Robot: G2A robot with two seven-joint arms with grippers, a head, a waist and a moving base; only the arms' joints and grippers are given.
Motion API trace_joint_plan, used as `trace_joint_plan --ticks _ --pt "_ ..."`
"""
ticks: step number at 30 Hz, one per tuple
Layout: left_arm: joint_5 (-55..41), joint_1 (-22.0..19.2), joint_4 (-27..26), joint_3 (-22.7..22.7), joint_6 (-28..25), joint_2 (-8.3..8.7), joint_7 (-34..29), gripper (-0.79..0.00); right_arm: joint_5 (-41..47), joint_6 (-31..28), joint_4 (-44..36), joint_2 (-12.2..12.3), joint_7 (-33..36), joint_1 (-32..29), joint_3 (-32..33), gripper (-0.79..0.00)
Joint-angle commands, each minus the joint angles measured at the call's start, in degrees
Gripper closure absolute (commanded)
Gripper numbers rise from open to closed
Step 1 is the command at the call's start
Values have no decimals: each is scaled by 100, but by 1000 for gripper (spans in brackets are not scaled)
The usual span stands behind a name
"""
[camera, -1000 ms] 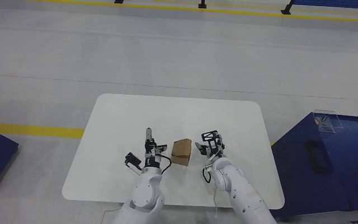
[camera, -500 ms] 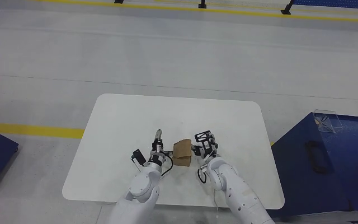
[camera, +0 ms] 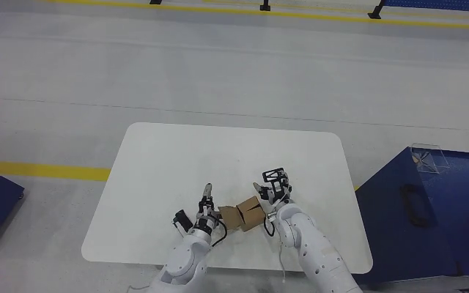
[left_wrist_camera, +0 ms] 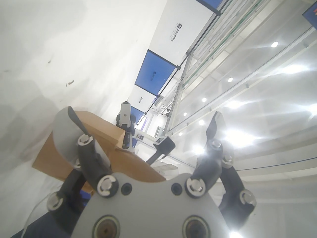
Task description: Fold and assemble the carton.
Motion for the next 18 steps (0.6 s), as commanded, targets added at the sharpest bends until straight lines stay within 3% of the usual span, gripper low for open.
trace_joint_plan --ticks 1,7,11,14,18 --pt "-85 136 -199 -39 -92 -14 323 -785 -2 0 1 0 1 1 -2 -785" --pt "202 869 -1268 167 -220 -12 626 -785 45 -38 -61 10 -15 -70 58 -785" --pt "588 1068 -1757 376 -530 -25 754 -785 31 -104 -227 42 15 -184 184 -785" --pt "605 950 -1691 546 -559 -51 592 -785 20 -128 -366 58 8 -284 253 -785" --pt "438 440 -1193 723 -271 -120 488 -785 41 -154 -522 76 -52 -414 354 -785"
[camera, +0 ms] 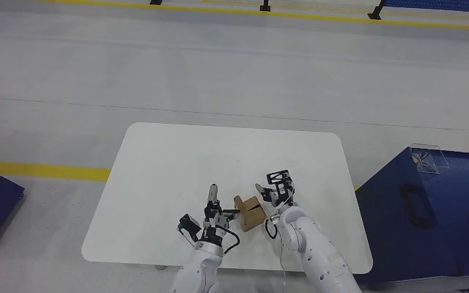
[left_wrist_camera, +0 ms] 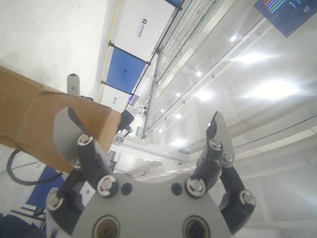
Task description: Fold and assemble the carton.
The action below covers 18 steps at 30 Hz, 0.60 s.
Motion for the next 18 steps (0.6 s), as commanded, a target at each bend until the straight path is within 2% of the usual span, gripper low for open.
trace_joint_plan --ticks 1,6,9,12,16,18 --pt "-52 -257 295 70 72 -32 -39 -785 36 23 -72 9 -79 -64 74 -785" --pt "225 -489 749 238 68 -83 99 -785 360 -32 -261 34 -418 -259 353 -785" --pt "234 -617 913 269 543 -91 1 -785 394 -60 -274 36 -440 -273 373 -785" --pt "466 -574 848 228 399 -77 48 -785 394 -60 -274 36 -440 -273 373 -785" --pt "649 -261 451 131 -84 -17 -293 -785 394 -60 -274 36 -440 -273 373 -785" --pt "649 -261 451 131 -84 -17 -293 -785 394 -60 -274 36 -440 -273 373 -785"
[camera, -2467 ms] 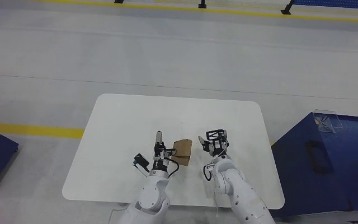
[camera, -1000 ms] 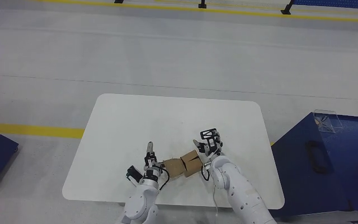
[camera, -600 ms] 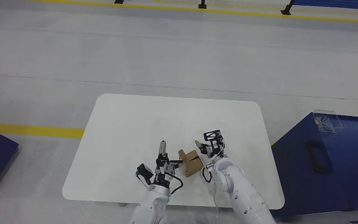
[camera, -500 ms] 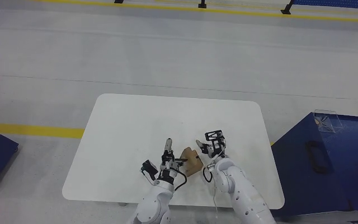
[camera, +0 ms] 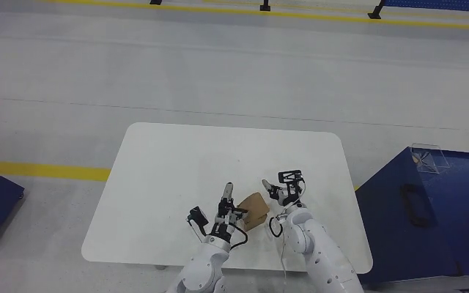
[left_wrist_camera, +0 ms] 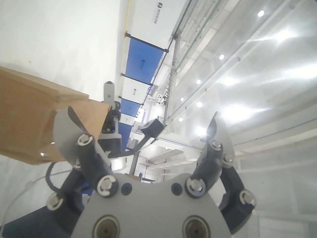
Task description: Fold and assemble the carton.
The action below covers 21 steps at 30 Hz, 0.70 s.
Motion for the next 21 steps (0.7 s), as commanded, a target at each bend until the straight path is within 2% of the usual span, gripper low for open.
trace_joint_plan --ticks 1,6,8,9,12,14,17,21 --pt "-4 -6 12 2 34 -1 8 -785 0 0 0 0 0 0 0 -785" --pt "9 -3 18 2 60 1 -12 -785 -105 96 -61 8 -69 -38 27 -785" --pt "312 -43 -54 -106 353 48 -157 -785 -11 170 -219 9 -150 -114 109 -785" --pt "636 -41 -134 -169 561 83 -171 -785 46 217 -300 14 -241 -180 181 -785" --pt "1535 -48 -597 -302 1906 180 -241 -785 -22 310 -505 49 -286 -334 361 -785" --pt "1915 -63 -981 -375 3066 263 -874 -785 -30 219 -654 82 -136 -413 496 -785" --pt "2294 -34 -1428 -481 4113 398 -2046 -785 15 277 -932 114 35 -569 693 -785" --pt "2333 -41 -1469 -503 4182 412 -2151 -785 91 289 -1119 120 77 -641 762 -785"
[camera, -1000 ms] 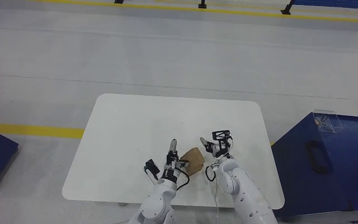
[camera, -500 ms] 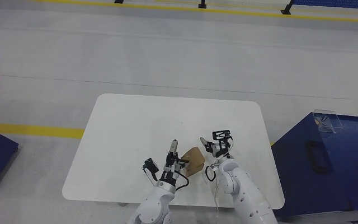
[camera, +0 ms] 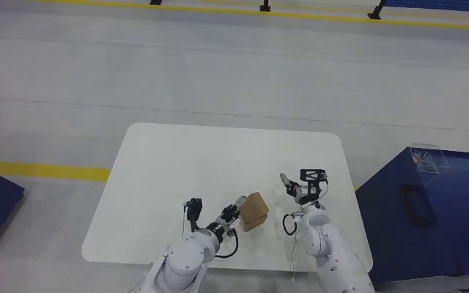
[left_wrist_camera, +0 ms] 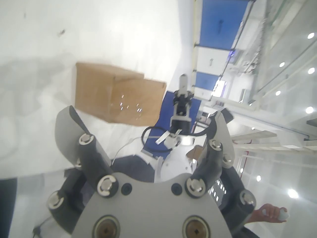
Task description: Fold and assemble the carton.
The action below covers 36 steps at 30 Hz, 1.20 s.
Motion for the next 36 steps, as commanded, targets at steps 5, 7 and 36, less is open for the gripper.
trace_joint_plan --ticks 5,7,36 --pt "-13 0 12 3 -109 -4 337 -785 -8 -3 16 0 -11 4 -5 -785" --pt "62 -12 119 19 -79 3 343 -785 33 -65 25 -1 48 -14 -15 -785" --pt "548 -782 1465 610 36 -55 314 -711 -104 -2760 347 223 704 141 5 -785"
